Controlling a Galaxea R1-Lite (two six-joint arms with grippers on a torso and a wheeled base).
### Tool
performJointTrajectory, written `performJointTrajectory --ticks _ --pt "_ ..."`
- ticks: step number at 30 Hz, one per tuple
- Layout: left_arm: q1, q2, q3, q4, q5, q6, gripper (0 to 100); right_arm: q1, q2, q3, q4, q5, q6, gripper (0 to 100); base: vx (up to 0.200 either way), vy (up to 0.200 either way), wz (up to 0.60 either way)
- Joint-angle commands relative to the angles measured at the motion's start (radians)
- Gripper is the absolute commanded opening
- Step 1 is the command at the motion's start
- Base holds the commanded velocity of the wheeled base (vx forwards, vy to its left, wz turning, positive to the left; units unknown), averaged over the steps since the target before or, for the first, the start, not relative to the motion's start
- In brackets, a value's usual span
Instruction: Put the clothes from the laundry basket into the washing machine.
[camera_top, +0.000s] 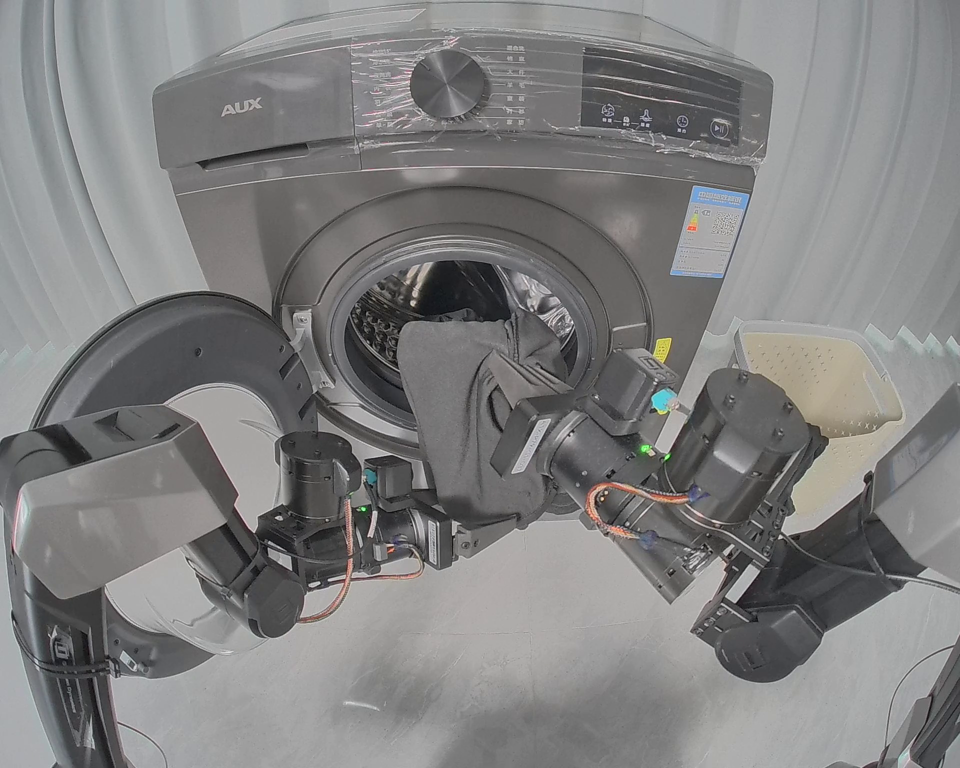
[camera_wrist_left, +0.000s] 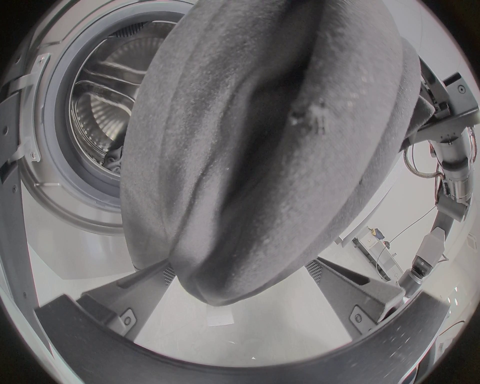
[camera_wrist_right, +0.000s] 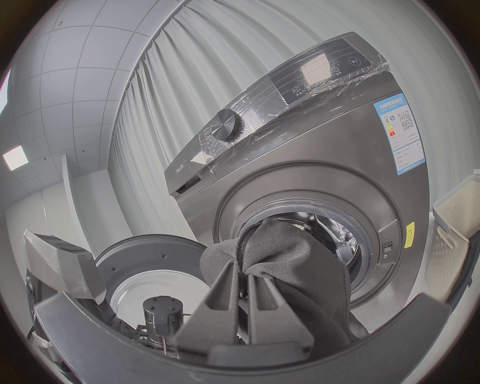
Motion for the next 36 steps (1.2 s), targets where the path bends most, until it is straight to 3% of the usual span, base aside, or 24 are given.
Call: performJointTrajectory --ticks 1,6,14,15,28,33,36 --pt "0.0 0.028 -0.009 -0.018 0.002 0.0 100 0.003 0.001 0.002 -0.002 -0.001 0.0 0 0.0 0.0 0.0" --pt "-0.006 0.032 -0.002 -0.029 0.021 0.018 100 0.002 0.015 0.004 -0.006 -0.003 0.0 0 0.0 0.0 0.0" --pt "-0.036 0.026 0.02 -0.102 0.024 0.018 100 -0.001 0.021 0.002 -0.006 -0.004 0.0 0 0.0 0.0 0.0" --pt "-0.036 0.028 0.029 -0.116 0.024 0.018 0 -0.003 0.023 0.002 -0.006 -0.004 0.0 0 0.0 0.0 0.0" --pt "-0.049 -0.023 0.192 -0.265 0.027 0.024 0 -0.043 0.061 -0.026 -0.006 0.0 -0.003 0 0.0 0.0 0.0" --pt "-0.049 -0.066 0.319 -0.415 0.027 0.03 0 -0.066 0.08 -0.03 -0.017 0.005 -0.006 0 0.0 0.0 0.0" --pt "-0.047 -0.087 0.348 -0.423 0.027 0.038 0 -0.066 0.081 -0.021 -0.031 0.012 -0.007 0 0.0 0.0 0.0"
